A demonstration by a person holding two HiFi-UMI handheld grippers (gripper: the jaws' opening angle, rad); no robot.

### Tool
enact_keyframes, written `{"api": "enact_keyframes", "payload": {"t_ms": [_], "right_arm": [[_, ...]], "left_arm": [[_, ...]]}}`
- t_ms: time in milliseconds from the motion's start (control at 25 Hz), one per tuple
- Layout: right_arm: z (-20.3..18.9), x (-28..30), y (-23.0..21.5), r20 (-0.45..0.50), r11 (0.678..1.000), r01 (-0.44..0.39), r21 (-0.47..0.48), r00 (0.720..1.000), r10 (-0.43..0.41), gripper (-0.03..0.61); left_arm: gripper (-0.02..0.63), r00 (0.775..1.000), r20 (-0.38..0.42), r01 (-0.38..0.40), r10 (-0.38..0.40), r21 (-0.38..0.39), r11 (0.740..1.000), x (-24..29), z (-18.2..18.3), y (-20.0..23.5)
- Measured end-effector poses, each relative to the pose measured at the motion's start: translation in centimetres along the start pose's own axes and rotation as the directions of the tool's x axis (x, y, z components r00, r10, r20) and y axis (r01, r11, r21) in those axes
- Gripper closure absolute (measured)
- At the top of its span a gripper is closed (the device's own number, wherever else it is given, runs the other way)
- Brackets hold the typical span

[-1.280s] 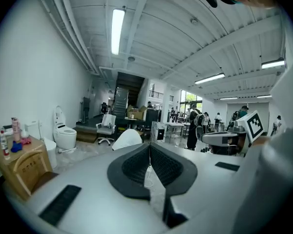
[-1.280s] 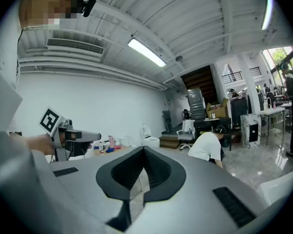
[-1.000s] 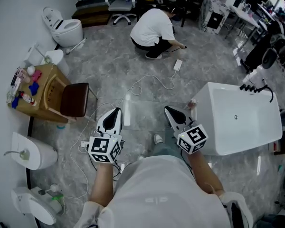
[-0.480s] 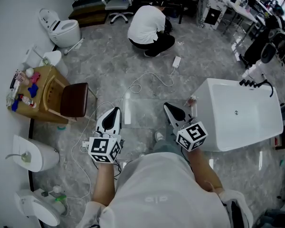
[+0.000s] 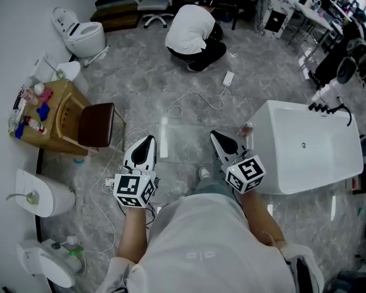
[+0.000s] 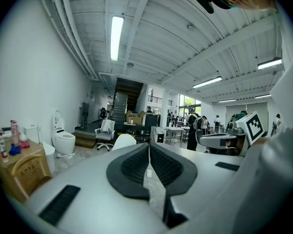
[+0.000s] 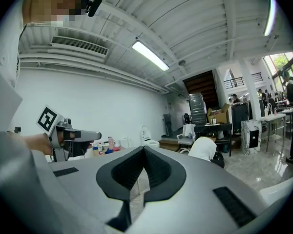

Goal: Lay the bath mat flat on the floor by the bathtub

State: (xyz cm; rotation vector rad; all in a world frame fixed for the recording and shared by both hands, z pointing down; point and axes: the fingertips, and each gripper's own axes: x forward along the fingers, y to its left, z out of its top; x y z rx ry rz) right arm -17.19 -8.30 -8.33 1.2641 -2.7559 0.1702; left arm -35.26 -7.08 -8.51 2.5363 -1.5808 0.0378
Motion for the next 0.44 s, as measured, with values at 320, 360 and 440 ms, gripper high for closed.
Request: {"api": "enact_keyframes", "payload": {"t_ms": [320,360,440], "right_arm": [[-0.19,0.31,0.35,-0.008,1.0,-0.002,-0.03,1.0,0.002,0.557],[-0.21,0.39,0.46,-0.009,1.0,-0.002,-0.027,1.0,0.002,0.557],[-0.26,0.52,0.68,-0.012,1.0,-0.002,-0.023,1.0,0.002,0.557]], "left_arm": [[0.597,1.0,-0.002,0.001,-0.001,-0.002,1.0,-0.05,-0.29,0.19],[0.597,1.0,-0.001,-0.001,0.001,-0.003,1.0,-0.16,-0.27,0.36],[0.597,1.0,-0.001,-0.005,0.005,-0.004,1.0,-0.4,-0.23,0.72]]}}
